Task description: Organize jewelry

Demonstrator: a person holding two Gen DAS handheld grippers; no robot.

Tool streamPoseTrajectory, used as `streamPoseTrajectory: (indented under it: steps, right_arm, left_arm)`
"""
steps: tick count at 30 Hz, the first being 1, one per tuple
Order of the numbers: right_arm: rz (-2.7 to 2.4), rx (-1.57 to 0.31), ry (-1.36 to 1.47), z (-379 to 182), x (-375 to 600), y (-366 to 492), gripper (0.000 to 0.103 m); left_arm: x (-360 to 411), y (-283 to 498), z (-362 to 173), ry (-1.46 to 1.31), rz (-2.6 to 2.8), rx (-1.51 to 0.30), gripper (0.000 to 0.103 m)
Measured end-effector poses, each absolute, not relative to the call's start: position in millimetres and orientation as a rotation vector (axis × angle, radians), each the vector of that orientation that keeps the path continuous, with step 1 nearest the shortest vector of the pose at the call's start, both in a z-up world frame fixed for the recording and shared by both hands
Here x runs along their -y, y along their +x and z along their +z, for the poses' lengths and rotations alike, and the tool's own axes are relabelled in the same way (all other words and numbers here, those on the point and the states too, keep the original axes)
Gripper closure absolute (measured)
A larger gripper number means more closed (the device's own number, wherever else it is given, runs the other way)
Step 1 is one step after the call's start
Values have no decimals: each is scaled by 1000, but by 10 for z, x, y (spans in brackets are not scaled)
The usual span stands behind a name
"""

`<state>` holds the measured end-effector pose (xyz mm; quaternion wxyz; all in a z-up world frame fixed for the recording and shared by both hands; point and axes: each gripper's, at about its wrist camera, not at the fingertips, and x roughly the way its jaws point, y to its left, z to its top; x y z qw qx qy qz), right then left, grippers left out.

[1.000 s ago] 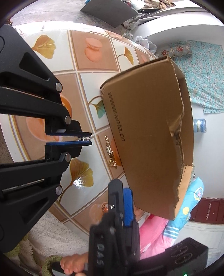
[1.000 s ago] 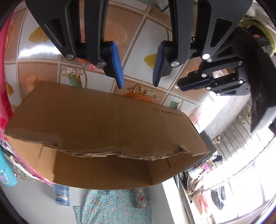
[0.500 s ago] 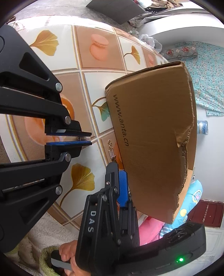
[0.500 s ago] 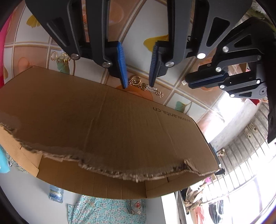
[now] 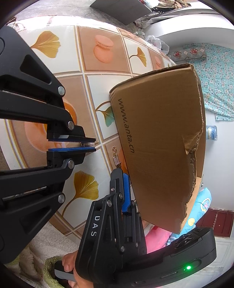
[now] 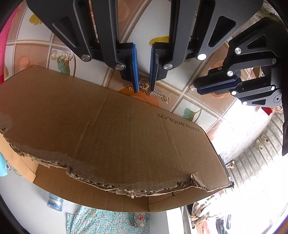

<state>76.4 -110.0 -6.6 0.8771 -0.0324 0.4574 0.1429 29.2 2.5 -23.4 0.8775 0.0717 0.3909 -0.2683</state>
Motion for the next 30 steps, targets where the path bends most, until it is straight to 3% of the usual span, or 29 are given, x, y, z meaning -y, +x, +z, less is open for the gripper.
streamPoseTrajectory:
  steps: [2, 10, 18, 30]
  right_arm:
    - [303, -960, -52, -59, 1106, 759, 99]
    - [316, -968, 0, -7, 1181, 701, 99]
    - [289, -981, 11, -37, 1169, 803, 90]
    - [274, -996, -29, -68, 1080, 868, 88]
  left_arm:
    - [-35, 299, -236, 149, -558, -814, 99]
    - [-49, 301, -228, 152, -558, -813, 99]
    - [-50, 308, -226, 148, -559, -814, 99]
    - [-61, 323, -237, 138, -557, -816, 99]
